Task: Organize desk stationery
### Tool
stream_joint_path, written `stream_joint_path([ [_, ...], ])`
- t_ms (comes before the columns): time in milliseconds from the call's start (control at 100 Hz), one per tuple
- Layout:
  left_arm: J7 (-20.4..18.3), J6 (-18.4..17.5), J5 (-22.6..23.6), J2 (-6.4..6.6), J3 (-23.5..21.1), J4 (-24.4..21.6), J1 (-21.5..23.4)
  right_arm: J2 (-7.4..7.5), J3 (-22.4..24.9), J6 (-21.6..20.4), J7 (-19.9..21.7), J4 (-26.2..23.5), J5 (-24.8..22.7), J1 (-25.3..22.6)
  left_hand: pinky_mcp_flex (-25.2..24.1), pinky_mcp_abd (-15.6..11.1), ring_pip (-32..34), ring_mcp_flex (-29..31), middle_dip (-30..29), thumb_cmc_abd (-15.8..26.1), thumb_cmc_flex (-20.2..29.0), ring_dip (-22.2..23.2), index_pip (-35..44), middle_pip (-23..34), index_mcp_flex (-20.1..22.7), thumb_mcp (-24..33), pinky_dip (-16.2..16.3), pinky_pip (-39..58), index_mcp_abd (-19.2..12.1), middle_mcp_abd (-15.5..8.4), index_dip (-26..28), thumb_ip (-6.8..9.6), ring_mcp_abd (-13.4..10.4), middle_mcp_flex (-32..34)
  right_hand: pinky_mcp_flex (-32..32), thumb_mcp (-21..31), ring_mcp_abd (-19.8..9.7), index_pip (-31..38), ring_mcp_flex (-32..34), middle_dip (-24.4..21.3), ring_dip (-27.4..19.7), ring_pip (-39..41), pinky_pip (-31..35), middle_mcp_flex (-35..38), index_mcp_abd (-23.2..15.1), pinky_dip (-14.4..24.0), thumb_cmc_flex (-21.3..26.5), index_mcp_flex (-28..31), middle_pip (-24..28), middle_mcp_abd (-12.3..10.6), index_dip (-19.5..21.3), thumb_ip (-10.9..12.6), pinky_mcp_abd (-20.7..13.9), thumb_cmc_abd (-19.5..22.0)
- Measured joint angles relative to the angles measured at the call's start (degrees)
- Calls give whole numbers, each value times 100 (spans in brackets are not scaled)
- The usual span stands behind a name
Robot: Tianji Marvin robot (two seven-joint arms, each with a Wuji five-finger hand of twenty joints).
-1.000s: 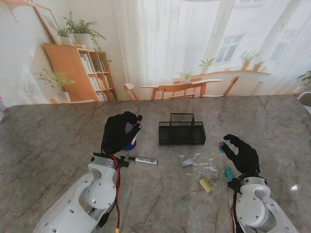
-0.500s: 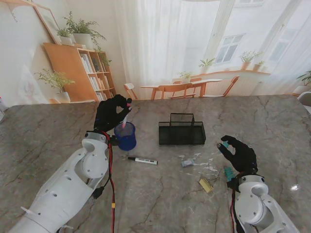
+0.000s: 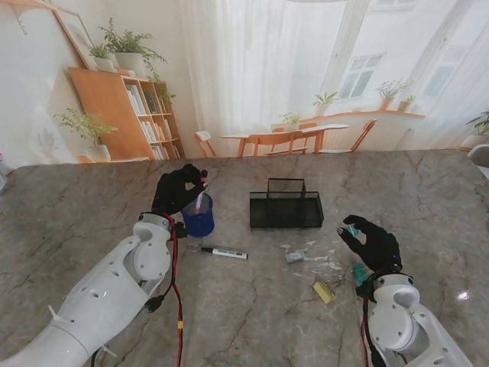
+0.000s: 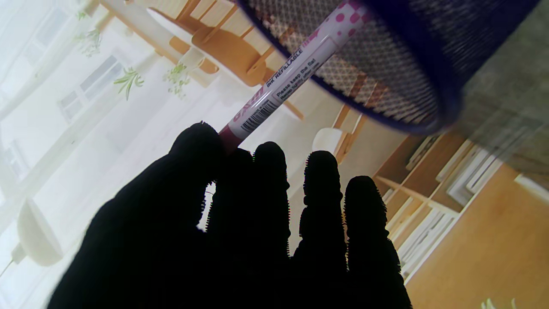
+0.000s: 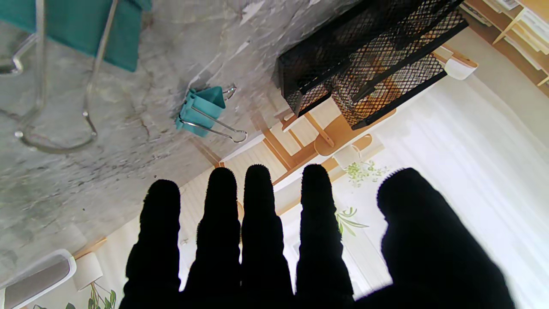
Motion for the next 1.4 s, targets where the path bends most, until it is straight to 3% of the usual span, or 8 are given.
stream_joint_path([
  [90,-70,2,-32,0,26,79,7,5,-17,0,39,15,17,20,0,0,-12,0,0,2,4,0,0,-11,0,-17,1,0,0,0,0,0,0,0,0,0,0,0,0,0,0,0,0,0,0,0,0,0,0,0,0,0,0,0],
  [350,-249,101,-17,27,34,118,89,10,-48,0,99,49,53,58,-148,-3,-172,-95,-58,580,1353,-11,-96,-448,-142,-2350,4,-99,-120,-64,-62,0,14,-248,-1,0,0,0,0,0,1,0,0,0,0,0,0,0,0,0,0,0,0,0],
  [460,-296,82,64,62,24,103,136,11,-59,0,112,51,65,65,-290,-4,-405,-327,-577,699,1414,-120,-790,-650,-217,-2775,4,-269,-196,-74,-282,4,19,-677,-1,0,0,0,0,0,1,0,0,1,0,0,0,0,0,1,0,0,0,0],
  [590,-355,71,143,104,-18,40,197,11,-71,18,131,51,82,73,-516,-4,-705,-574,-1990,1147,1109,-239,-2544,-1314,-270,-2875,4,-504,-165,-15,-587,27,26,-1136,-1,-1,0,0,0,0,1,0,0,1,0,0,0,0,0,1,0,0,0,0],
  [660,-396,42,215,133,-40,-3,223,12,-72,20,137,51,86,75,-645,-4,-1015,-760,-2474,1513,707,-465,-3794,-1887,-267,-2954,4,-680,-18,80,-1301,60,26,-1324,-1,-2,0,0,0,0,1,0,0,1,0,0,0,0,0,1,0,0,0,0],
  [830,-496,-5,417,220,-104,-176,305,12,-73,20,135,54,98,80,-754,14,-1969,-1132,-3681,1509,112,-1148,-5807,-3386,-627,-2920,-363,-1747,293,299,-2504,73,19,-1791,-1,-5,1,0,0,0,1,1,0,1,0,0,0,0,0,1,0,0,0,0],
  [1070,-558,-116,996,354,-365,-756,584,11,-73,24,120,54,113,80,-794,76,-2447,-1195,-4026,1509,-59,-1553,-6055,-3882,-901,-2924,-563,-2563,397,364,-2662,74,10,-1951,-1,-6,1,0,0,0,1,2,0,1,1,0,0,0,0,2,0,0,0,0],
  [1400,-447,-917,2381,696,-551,-1853,1139,8,-68,-41,116,68,198,85,-794,82,-2449,-1187,-3975,1686,-74,-1555,-6026,-3855,-880,-2930,-564,-2563,397,365,-2656,74,4,-1812,-1,-6,1,0,0,0,1,2,0,1,1,0,0,0,0,2,0,0,0,0],
])
